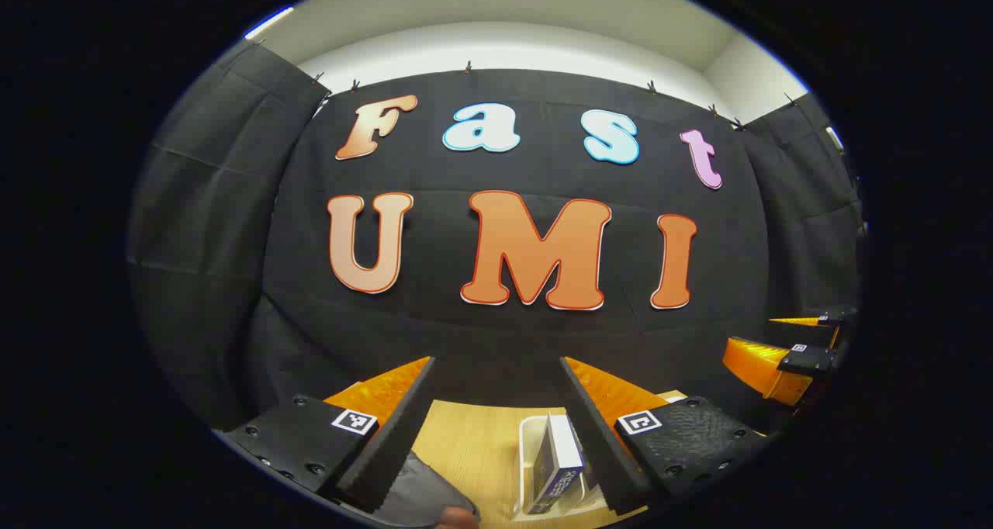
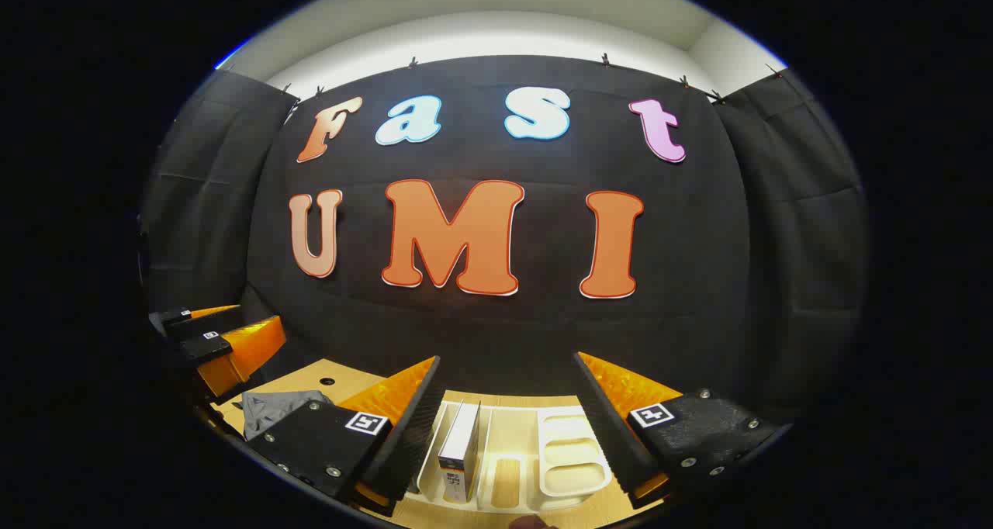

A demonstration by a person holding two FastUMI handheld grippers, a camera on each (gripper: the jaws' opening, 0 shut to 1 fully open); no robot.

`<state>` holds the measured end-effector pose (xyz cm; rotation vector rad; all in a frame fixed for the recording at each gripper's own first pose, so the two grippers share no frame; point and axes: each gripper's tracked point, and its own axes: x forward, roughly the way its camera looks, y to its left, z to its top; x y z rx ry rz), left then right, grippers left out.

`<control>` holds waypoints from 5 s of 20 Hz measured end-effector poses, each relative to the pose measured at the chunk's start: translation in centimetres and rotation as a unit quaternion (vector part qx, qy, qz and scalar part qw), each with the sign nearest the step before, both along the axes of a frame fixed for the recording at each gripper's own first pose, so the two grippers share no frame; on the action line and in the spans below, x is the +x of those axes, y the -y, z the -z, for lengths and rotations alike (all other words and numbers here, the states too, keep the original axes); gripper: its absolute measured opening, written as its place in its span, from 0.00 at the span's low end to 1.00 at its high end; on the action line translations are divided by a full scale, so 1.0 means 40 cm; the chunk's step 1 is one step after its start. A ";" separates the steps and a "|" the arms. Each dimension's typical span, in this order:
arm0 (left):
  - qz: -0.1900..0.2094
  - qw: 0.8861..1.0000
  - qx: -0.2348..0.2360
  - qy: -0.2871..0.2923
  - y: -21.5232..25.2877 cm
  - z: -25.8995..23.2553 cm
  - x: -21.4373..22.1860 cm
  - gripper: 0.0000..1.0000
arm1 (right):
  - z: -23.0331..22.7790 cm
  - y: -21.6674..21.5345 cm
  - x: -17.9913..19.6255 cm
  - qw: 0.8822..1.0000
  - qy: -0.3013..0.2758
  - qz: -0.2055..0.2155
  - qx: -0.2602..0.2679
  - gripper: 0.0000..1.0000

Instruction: Open the schoolbag, grab two books from the bookshelf and put them into the schoolbag.

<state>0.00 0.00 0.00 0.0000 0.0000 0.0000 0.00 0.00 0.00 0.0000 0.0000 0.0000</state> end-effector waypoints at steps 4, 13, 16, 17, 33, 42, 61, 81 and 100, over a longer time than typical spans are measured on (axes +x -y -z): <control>0.030 0.999 -0.006 -0.009 0.002 0.017 0.019 0.97 | 0.012 -0.011 0.011 0.999 -0.012 0.032 0.017 0.97; 0.052 0.999 0.004 -0.011 -0.025 0.021 0.044 0.96 | 0.015 -0.035 0.018 0.998 -0.029 0.055 0.008 0.97; 0.049 0.999 0.016 -0.011 -0.029 0.022 0.046 0.95 | 0.006 -0.044 0.020 0.998 -0.023 0.053 -0.003 0.97; 0.048 0.999 0.022 -0.012 -0.028 0.022 0.046 0.96 | 0.005 -0.049 0.020 0.998 -0.021 0.051 -0.005 0.97; 0.020 0.966 0.231 -0.114 -0.106 0.342 -0.014 0.97 | 0.031 -0.014 0.052 0.998 -0.023 0.042 -0.041 0.97; 0.019 0.913 0.366 -0.181 -0.138 0.582 -0.097 0.97 | 0.057 0.035 0.075 0.998 -0.024 0.027 -0.055 0.97; -0.040 0.790 0.544 -0.280 -0.267 0.838 -0.160 0.95 | 0.094 0.119 0.070 0.999 -0.018 0.001 -0.040 0.97; 0.052 0.799 0.475 -0.367 -0.307 0.876 -0.085 0.18 | 0.105 0.158 0.048 0.996 -0.033 0.058 -0.051 0.97; 0.278 0.804 0.171 -0.497 -0.401 0.682 0.021 0.05 | 0.090 -0.107 0.138 0.978 -0.166 0.080 -0.102 0.98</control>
